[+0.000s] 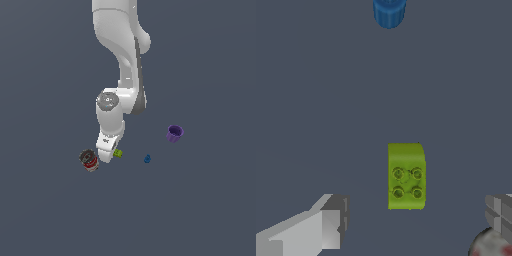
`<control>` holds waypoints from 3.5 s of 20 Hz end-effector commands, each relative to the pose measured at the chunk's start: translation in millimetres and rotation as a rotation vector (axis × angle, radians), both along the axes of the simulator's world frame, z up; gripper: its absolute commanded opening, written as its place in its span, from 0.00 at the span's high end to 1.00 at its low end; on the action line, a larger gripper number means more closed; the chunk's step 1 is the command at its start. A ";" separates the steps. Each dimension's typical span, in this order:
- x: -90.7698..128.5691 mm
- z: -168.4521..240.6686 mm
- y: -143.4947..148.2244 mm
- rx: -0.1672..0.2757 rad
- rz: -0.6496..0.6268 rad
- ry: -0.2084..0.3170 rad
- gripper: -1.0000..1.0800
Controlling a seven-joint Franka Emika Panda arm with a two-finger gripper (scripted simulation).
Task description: Pick up a designated object from a clutter of objects.
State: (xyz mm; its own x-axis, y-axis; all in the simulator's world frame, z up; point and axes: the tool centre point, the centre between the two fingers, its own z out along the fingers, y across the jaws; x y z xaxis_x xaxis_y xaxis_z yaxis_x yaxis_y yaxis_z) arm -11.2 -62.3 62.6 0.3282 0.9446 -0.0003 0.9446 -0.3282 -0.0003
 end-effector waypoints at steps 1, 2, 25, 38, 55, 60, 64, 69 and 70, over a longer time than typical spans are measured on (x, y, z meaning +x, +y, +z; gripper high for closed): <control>-0.1 -2.3 0.0 0.000 0.000 0.000 0.04; -0.2 -4.3 0.2 0.000 0.001 0.000 0.04; -0.5 -50.2 0.1 0.000 0.004 0.000 1.00; -4.4 -27.4 -4.7 0.000 0.004 -0.001 1.00; -27.3 113.0 -31.7 0.001 0.005 -0.001 1.00; -35.0 165.5 -41.9 0.002 0.005 -0.001 1.00; -40.7 206.0 -49.8 0.002 0.005 -0.001 1.00; -46.5 251.4 -59.0 0.002 0.005 -0.001 1.00; -47.4 259.1 -60.6 0.002 0.005 -0.001 1.00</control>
